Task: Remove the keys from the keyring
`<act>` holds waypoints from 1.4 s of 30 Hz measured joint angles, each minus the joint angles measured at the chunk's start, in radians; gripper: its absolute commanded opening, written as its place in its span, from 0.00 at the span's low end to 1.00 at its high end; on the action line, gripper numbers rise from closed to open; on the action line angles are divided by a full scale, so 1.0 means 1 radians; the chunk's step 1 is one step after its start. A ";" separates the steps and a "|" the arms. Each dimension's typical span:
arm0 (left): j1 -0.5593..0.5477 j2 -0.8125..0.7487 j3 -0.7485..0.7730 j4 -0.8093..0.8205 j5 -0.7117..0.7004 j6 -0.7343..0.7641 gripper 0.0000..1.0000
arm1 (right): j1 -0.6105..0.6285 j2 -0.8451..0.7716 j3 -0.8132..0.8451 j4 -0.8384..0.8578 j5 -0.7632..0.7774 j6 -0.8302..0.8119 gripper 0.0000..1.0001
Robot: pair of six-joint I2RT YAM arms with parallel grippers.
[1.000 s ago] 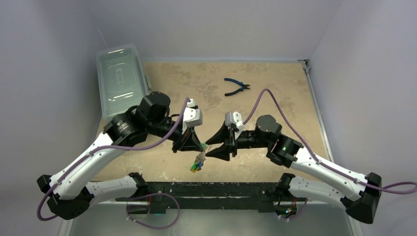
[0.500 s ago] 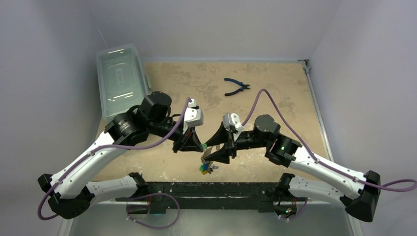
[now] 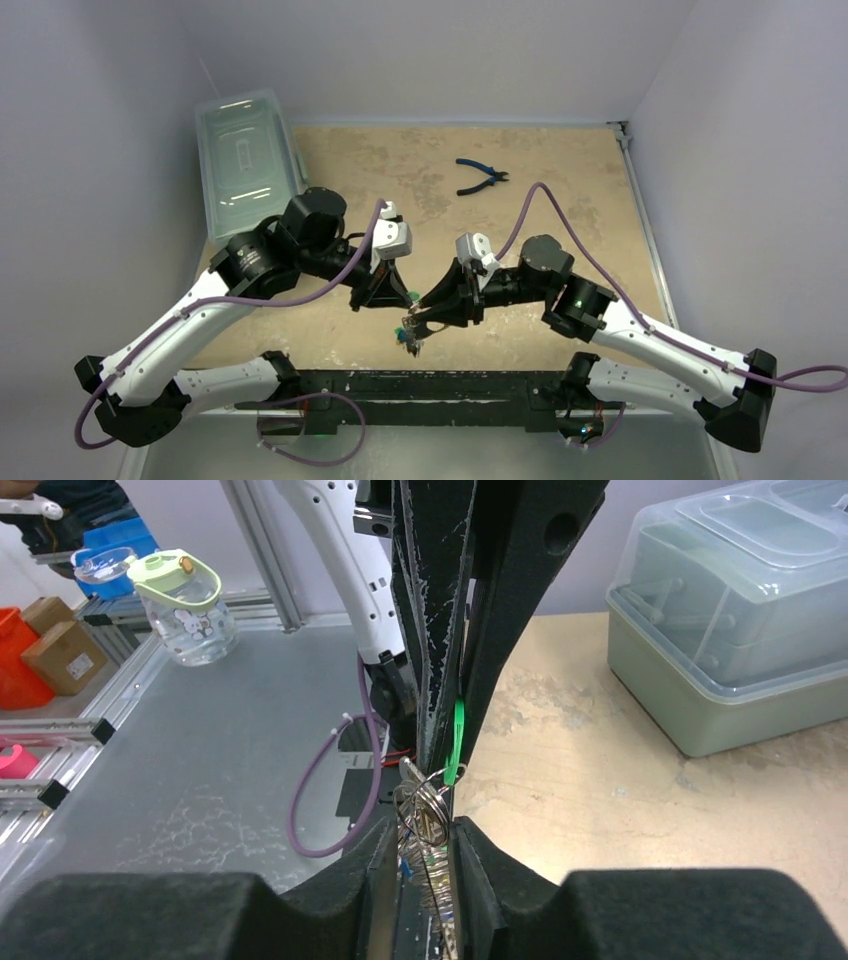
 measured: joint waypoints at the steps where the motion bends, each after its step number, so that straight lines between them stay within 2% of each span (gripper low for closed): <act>1: 0.000 -0.003 0.000 0.000 -0.004 0.000 0.00 | 0.000 -0.003 0.000 -0.002 0.002 0.000 0.27; 9: -0.001 -0.007 0.000 -0.002 -0.017 0.000 0.00 | 0.000 -0.006 0.002 -0.006 0.010 -0.003 0.13; 13: -0.001 -0.009 0.000 -0.004 -0.025 0.000 0.00 | 0.000 -0.006 0.008 -0.014 0.027 -0.003 0.01; 19: -0.003 -0.025 0.000 -0.008 -0.055 0.000 0.00 | 0.000 -0.011 0.015 -0.026 0.053 -0.003 0.00; 25: -0.007 -0.076 -0.010 -0.007 -0.106 0.000 0.12 | 0.000 -0.043 0.018 -0.061 0.105 -0.013 0.00; 29: -0.005 -0.134 -0.019 -0.006 -0.148 0.001 0.16 | 0.002 -0.050 0.023 -0.113 0.108 -0.021 0.00; 36: -0.005 -0.135 -0.120 0.002 -0.181 -0.001 0.45 | 0.002 -0.046 0.035 -0.148 0.111 -0.021 0.00; 42: -0.005 -0.165 -0.161 0.038 -0.210 0.000 0.54 | 0.002 -0.043 0.037 -0.147 0.110 -0.016 0.00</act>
